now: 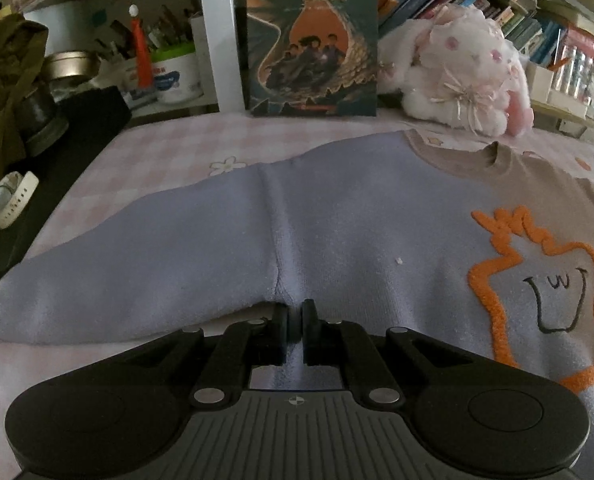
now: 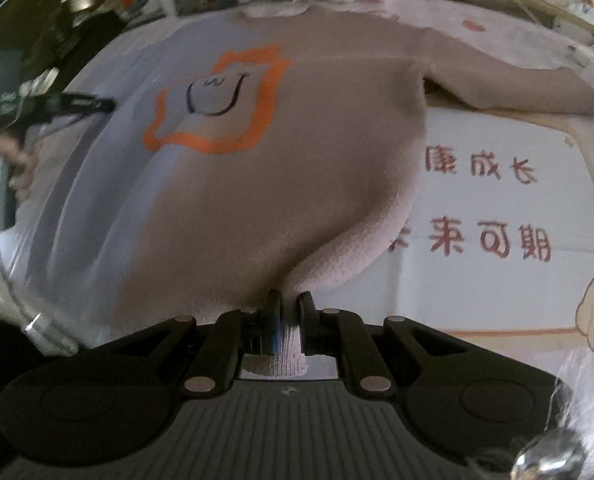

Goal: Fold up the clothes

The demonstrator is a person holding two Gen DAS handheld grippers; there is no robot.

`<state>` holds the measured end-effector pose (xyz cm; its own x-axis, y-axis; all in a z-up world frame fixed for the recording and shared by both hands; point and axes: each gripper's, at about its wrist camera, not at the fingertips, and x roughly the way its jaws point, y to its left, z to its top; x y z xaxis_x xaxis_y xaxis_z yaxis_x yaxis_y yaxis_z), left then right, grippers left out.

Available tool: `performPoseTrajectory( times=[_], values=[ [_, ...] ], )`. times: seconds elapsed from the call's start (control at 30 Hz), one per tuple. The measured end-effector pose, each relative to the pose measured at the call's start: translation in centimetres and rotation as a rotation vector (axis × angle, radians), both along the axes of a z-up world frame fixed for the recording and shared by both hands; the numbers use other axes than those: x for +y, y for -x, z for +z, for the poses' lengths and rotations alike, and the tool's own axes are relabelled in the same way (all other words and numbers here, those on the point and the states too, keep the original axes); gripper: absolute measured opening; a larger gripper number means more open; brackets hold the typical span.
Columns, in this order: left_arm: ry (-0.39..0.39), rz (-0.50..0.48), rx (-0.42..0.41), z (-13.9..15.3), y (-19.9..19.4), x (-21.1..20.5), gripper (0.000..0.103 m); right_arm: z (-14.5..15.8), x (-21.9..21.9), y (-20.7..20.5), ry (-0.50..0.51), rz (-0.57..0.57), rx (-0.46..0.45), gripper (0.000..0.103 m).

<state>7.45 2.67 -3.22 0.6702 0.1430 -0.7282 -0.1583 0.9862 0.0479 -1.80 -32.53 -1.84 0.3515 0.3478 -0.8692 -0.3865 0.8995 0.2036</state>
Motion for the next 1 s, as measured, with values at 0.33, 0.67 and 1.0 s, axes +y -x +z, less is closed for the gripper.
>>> performPoseTrajectory(
  times=[0.33, 0.67, 1.0],
  values=[
    [-0.048, 0.039, -0.004, 0.1, -0.9, 0.4, 0.015, 0.2, -1.5, 0.3, 0.054, 0.110, 0.029, 0.035],
    [-0.166, 0.204, -0.045, 3.1, 2.5, -6.1, 0.016, 3.1, -10.3, -12.3, 0.289, 0.366, -0.183, 0.062],
    [-0.146, 0.107, 0.055, 0.5, 8.7, -17.3, 0.017, 5.7, -15.6, -20.9, 0.327, 0.637, -0.192, 0.078]
  ],
)
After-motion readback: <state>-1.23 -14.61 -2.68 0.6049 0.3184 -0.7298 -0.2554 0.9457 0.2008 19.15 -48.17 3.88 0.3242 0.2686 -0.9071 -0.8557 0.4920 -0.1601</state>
